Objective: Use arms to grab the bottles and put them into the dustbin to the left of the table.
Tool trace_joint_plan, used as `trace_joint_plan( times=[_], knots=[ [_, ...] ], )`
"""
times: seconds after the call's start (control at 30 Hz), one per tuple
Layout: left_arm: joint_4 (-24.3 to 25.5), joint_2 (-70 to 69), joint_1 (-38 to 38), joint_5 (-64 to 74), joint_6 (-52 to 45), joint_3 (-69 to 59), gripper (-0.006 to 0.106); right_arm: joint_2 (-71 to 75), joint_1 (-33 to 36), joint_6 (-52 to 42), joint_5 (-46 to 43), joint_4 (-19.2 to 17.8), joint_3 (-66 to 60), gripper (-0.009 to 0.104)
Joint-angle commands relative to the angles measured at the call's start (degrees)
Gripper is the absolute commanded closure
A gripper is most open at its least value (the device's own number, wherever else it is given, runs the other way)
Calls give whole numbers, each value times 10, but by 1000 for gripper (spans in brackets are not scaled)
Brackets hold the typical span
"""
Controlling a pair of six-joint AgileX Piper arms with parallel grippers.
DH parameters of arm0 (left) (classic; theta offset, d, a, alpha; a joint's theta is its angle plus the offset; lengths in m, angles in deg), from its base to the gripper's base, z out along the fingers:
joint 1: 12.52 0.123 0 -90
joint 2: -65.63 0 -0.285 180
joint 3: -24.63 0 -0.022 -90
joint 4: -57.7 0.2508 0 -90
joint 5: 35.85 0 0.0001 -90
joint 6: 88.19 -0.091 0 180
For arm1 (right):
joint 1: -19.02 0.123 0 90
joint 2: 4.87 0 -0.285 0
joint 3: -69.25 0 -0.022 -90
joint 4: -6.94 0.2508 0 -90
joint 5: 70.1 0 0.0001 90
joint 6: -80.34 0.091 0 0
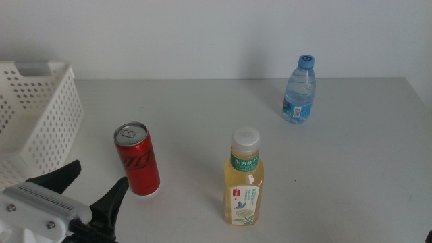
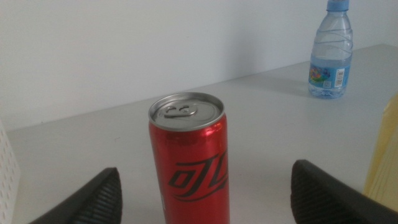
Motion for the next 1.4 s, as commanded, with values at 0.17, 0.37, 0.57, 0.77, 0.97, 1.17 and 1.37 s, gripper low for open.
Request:
trace_joint_plan(
  times=[0.17,0.37,0.57,0.77,0.97,1.17,1.37],
  knots=[
    [0,-1,-2,-36,12,-5,8,12,2,-2,-42,-6,6,1],
    [-14,11,2,15,10,26,8,12,2,-2,-42,-6,6,1],
    [-16,89,2,-3,8,67,8,12,2,-2,-42,-6,6,1],
    [-16,171,2,-57,34,95,8,12,2,-2,-42,-6,6,1],
    [-28,244,2,-79,35,135,8,12,2,-2,-42,-6,6,1],
    [-46,281,2,-78,16,172,8,12,2,-2,-42,-6,6,1],
    [-64,313,2,-78,6,199,8,12,2,-2,-42,-6,6,1]
  ],
)
